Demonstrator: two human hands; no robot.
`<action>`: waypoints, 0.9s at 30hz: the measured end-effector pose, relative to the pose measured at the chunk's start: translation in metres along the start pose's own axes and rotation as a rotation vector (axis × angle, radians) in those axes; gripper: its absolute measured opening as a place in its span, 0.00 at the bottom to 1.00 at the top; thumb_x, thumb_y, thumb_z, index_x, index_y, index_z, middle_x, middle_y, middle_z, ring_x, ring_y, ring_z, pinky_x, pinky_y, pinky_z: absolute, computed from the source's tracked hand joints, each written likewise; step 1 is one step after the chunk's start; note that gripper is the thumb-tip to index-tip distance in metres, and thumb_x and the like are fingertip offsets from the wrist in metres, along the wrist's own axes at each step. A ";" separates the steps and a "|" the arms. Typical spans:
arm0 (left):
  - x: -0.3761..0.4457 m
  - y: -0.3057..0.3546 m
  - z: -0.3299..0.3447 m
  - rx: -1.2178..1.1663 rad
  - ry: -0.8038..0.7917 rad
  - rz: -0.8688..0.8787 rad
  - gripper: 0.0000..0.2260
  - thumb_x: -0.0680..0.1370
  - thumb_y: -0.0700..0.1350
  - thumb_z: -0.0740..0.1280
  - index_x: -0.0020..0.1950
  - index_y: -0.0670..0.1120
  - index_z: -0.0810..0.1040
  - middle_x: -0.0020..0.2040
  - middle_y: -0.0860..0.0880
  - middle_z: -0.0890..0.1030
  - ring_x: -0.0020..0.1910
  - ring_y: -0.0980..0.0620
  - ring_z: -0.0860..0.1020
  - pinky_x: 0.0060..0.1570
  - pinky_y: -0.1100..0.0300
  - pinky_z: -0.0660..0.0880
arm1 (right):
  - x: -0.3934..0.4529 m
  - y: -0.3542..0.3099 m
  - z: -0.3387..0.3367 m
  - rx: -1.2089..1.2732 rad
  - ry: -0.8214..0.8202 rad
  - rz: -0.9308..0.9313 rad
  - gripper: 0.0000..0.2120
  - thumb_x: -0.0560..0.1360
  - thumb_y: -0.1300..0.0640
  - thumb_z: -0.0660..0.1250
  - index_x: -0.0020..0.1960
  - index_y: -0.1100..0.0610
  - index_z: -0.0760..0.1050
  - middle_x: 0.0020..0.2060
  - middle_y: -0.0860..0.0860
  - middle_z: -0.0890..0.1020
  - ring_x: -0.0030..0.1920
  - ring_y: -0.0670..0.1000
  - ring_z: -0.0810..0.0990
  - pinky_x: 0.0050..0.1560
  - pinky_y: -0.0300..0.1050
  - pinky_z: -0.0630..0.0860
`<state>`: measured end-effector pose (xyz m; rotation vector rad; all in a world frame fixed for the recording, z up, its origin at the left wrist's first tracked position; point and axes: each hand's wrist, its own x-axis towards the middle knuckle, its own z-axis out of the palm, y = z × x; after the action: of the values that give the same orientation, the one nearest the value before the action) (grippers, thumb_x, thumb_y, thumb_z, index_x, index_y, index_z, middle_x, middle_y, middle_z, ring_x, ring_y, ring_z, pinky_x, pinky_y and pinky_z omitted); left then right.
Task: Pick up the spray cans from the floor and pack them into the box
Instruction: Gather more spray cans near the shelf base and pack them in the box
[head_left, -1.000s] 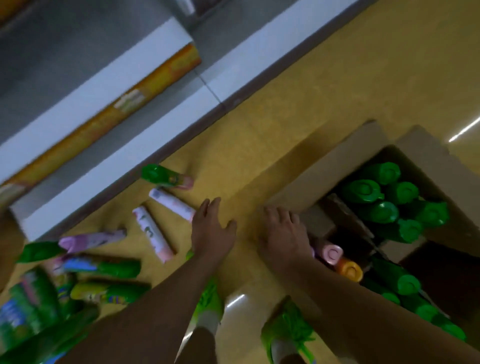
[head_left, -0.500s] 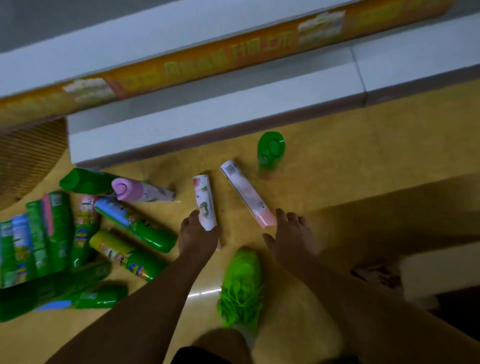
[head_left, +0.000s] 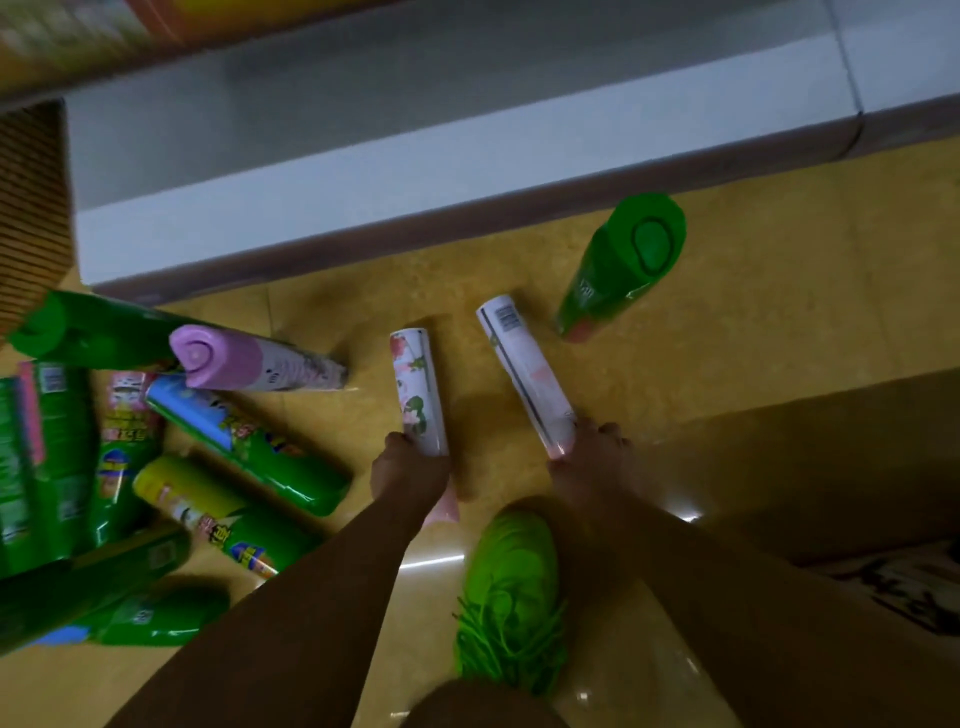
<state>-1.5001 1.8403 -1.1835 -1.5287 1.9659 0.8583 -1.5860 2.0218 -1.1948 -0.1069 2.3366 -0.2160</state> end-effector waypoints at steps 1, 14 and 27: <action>-0.004 0.001 -0.005 0.001 -0.015 -0.002 0.27 0.70 0.53 0.75 0.63 0.42 0.73 0.58 0.40 0.80 0.56 0.38 0.79 0.54 0.51 0.77 | -0.005 0.000 -0.002 0.001 -0.011 0.009 0.23 0.75 0.48 0.67 0.66 0.58 0.70 0.60 0.59 0.76 0.59 0.58 0.76 0.60 0.49 0.71; -0.148 0.029 -0.097 -0.046 -0.178 0.078 0.34 0.56 0.67 0.68 0.51 0.42 0.81 0.41 0.41 0.84 0.38 0.41 0.84 0.40 0.48 0.82 | -0.144 -0.002 -0.104 -0.029 -0.123 -0.054 0.18 0.79 0.43 0.60 0.59 0.51 0.81 0.53 0.54 0.83 0.52 0.55 0.82 0.47 0.43 0.76; -0.294 0.113 -0.105 0.015 -0.304 0.216 0.21 0.74 0.59 0.70 0.50 0.39 0.81 0.39 0.42 0.83 0.34 0.45 0.82 0.32 0.59 0.74 | -0.246 0.064 -0.215 0.290 0.026 0.199 0.18 0.77 0.46 0.63 0.56 0.60 0.79 0.52 0.57 0.83 0.53 0.59 0.82 0.47 0.46 0.76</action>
<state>-1.5394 1.9737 -0.8822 -1.1134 1.9251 1.0918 -1.5686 2.1466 -0.8867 0.2712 2.2957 -0.4539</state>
